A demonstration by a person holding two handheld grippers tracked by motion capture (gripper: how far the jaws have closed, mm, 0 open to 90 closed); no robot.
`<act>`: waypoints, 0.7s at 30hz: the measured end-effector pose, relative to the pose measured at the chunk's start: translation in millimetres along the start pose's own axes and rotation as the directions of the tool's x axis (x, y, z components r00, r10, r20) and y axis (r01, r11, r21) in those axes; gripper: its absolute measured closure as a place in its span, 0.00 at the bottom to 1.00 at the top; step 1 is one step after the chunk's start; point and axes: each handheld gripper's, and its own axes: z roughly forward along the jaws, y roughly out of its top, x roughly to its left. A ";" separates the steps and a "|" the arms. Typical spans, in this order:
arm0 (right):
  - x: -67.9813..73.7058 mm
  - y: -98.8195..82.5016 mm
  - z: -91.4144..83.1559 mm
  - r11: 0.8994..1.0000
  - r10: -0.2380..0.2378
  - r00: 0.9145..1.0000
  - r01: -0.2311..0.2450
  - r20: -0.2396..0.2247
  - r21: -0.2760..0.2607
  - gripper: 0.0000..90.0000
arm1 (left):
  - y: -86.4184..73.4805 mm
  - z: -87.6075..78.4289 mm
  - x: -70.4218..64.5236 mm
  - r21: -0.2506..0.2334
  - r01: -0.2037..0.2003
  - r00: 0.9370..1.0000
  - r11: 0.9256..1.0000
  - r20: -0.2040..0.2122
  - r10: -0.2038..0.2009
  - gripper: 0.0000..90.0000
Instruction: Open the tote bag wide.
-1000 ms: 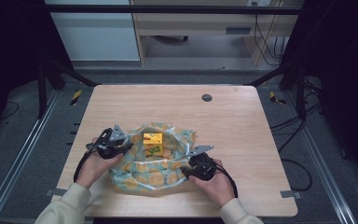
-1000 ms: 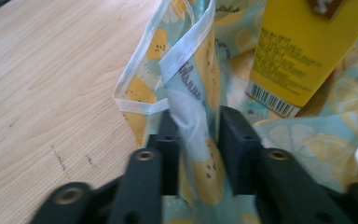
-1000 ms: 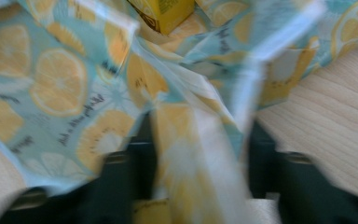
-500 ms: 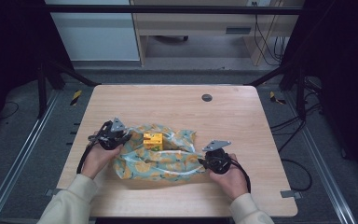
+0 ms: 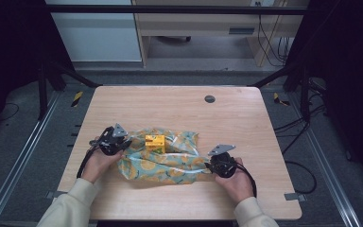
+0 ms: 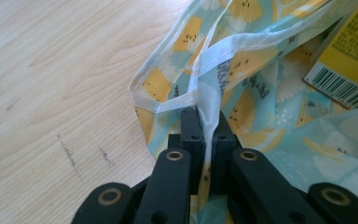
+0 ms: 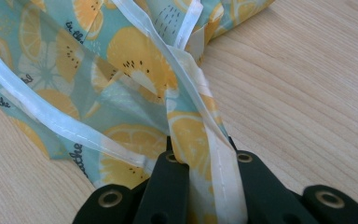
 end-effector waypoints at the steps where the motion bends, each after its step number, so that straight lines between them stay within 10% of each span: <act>1: 0.2 -0.2 0.3 1.000 0.003 1.000 -0.003 0.001 0.002 0.99 | -0.8 0.6 0.4 0.002 0.001 1.000 1.000 0.007 -0.002 0.98; 21: 1.6 -1.6 4.7 0.999 -0.003 1.000 0.003 -0.007 0.042 1.00 | -8.2 3.5 5.2 0.024 0.037 0.999 0.999 0.025 -0.037 0.99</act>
